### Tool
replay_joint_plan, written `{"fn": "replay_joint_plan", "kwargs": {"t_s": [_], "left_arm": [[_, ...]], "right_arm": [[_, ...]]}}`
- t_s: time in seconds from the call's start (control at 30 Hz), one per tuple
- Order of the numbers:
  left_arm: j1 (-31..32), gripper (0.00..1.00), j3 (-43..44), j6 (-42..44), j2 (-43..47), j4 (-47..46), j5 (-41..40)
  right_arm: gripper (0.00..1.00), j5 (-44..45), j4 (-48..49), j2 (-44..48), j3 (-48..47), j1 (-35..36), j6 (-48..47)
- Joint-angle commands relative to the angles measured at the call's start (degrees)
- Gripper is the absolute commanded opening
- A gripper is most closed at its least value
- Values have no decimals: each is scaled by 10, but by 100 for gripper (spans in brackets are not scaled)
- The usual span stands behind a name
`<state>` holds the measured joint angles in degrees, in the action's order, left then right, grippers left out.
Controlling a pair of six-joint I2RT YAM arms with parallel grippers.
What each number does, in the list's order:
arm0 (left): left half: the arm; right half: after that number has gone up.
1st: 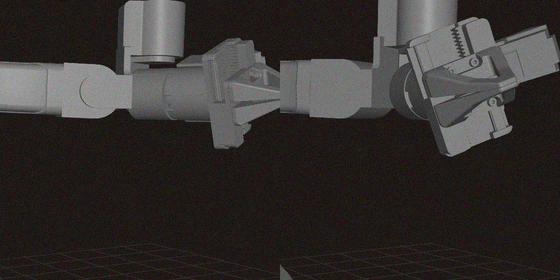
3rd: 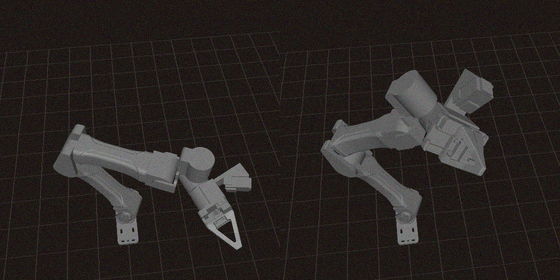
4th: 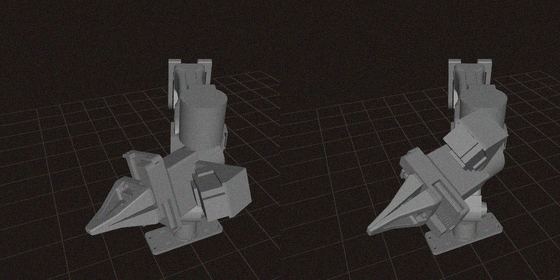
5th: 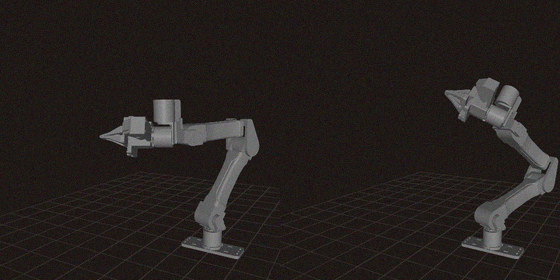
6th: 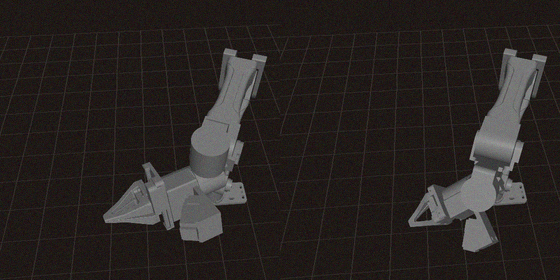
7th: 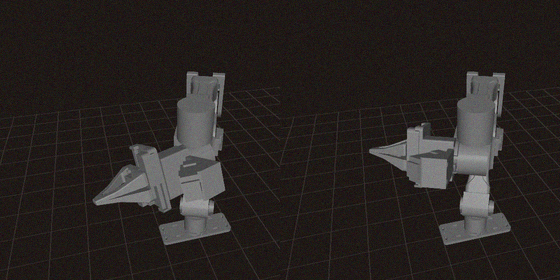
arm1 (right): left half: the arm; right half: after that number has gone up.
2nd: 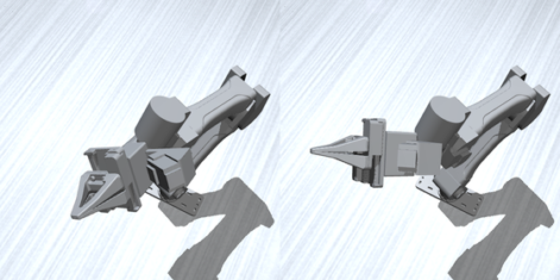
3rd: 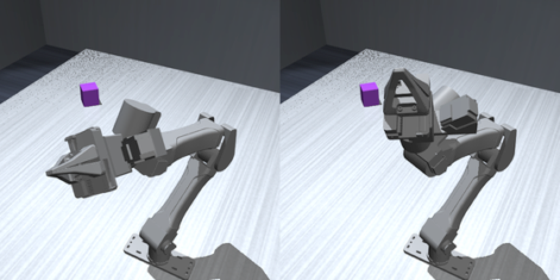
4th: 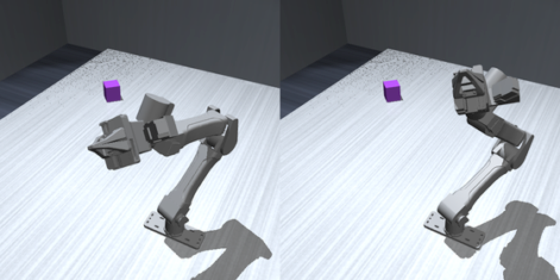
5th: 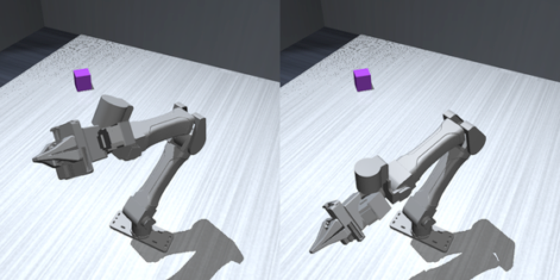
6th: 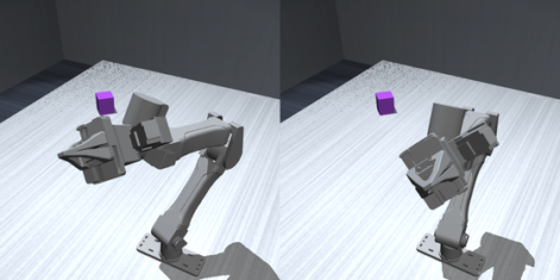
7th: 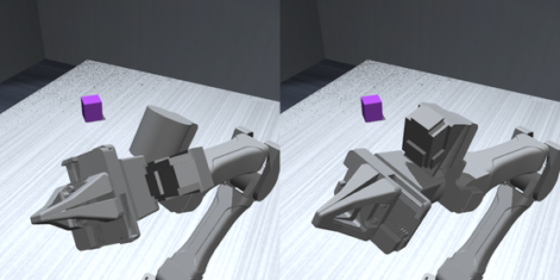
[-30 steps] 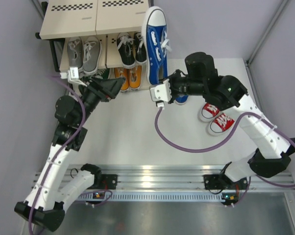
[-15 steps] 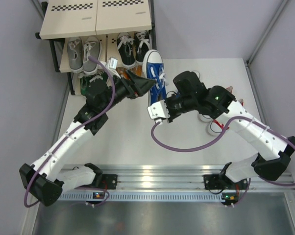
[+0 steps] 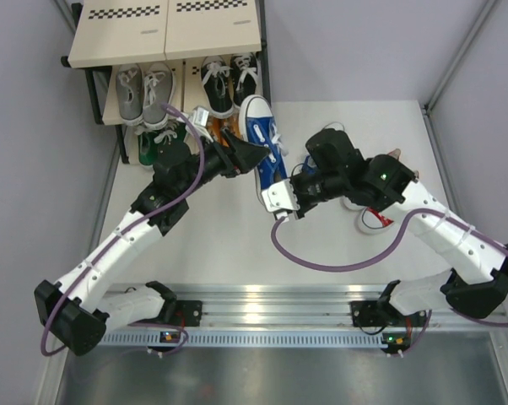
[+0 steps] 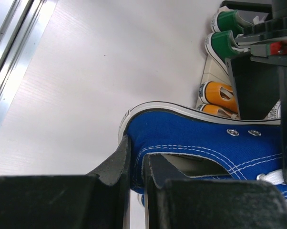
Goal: Place and organize the shoes onto the shoe shelf
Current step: Pick up the shoe at the center of the board.
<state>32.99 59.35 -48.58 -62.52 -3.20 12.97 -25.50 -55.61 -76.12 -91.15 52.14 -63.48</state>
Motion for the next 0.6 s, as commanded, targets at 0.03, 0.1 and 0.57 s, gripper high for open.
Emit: {"fn": "replay_joint_plan", "kwargs": {"t_s": [0.03, 0.1, 0.57], "left_arm": [[1, 73, -3, -22, -4, -35, 63], [0, 68, -8, -27, -2, -42, 74], [0, 0, -89, -57, 42, -95, 76]], "right_arm": [[0, -29, 82, 33, -3, 11, -5], [0, -31, 86, 33, 0, 11, 3], [1, -47, 100, 45, 28, 9, 40]]}}
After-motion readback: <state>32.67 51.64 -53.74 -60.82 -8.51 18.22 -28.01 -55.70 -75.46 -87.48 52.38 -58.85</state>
